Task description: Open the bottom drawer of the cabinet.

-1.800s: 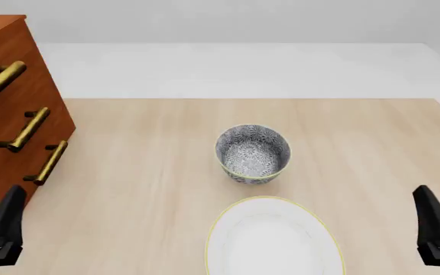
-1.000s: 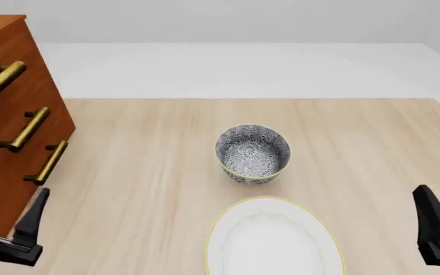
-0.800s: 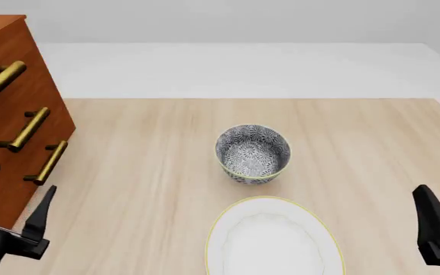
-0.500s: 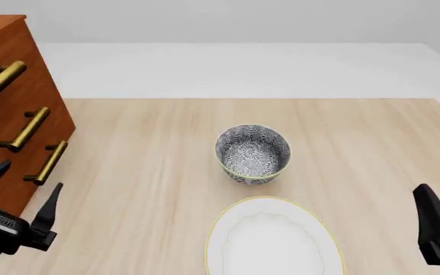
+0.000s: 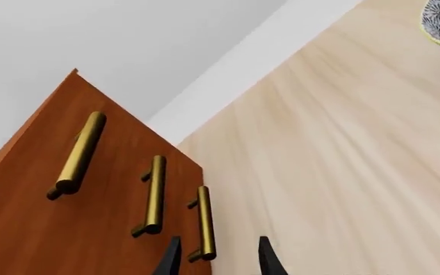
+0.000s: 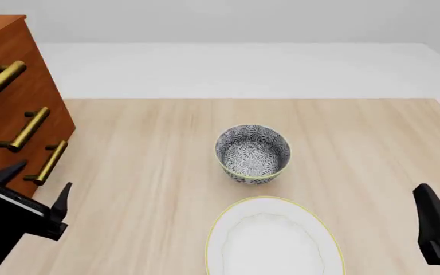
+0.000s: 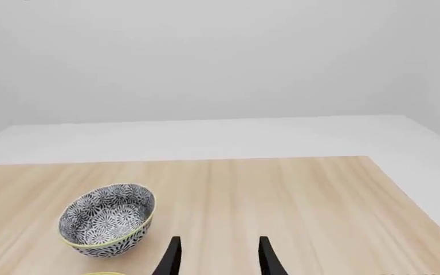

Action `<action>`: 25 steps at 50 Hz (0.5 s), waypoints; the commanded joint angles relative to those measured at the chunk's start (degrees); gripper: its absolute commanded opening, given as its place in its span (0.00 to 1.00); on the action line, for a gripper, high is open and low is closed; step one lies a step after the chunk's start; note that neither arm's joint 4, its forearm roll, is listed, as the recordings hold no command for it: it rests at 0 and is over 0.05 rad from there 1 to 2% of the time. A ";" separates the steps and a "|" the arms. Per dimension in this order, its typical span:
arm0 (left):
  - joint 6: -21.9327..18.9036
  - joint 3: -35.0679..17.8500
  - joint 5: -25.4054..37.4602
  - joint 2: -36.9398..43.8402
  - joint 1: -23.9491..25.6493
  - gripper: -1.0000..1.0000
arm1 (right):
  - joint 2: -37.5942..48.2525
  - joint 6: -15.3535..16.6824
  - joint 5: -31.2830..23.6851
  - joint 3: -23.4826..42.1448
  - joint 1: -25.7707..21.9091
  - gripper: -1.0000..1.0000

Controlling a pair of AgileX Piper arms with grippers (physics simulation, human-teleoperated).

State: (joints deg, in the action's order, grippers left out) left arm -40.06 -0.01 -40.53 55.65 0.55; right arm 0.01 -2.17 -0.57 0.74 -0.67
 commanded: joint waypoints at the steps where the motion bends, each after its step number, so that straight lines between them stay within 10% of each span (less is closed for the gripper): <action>1: -2.43 0.01 -16.21 19.41 -2.26 1.00 | 0.00 -0.51 0.44 -0.52 0.25 1.00; 11: -5.51 0.01 -28.51 32.53 -3.53 1.00 | 0.00 -0.89 0.47 -0.67 0.33 1.00; 25: -7.36 0.01 -29.36 34.48 -4.96 1.00 | 0.00 -1.14 0.50 -0.69 0.64 1.00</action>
State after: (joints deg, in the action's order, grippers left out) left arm -45.81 0.00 -66.66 86.16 -3.34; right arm 0.01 -3.07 -0.12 0.13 -0.18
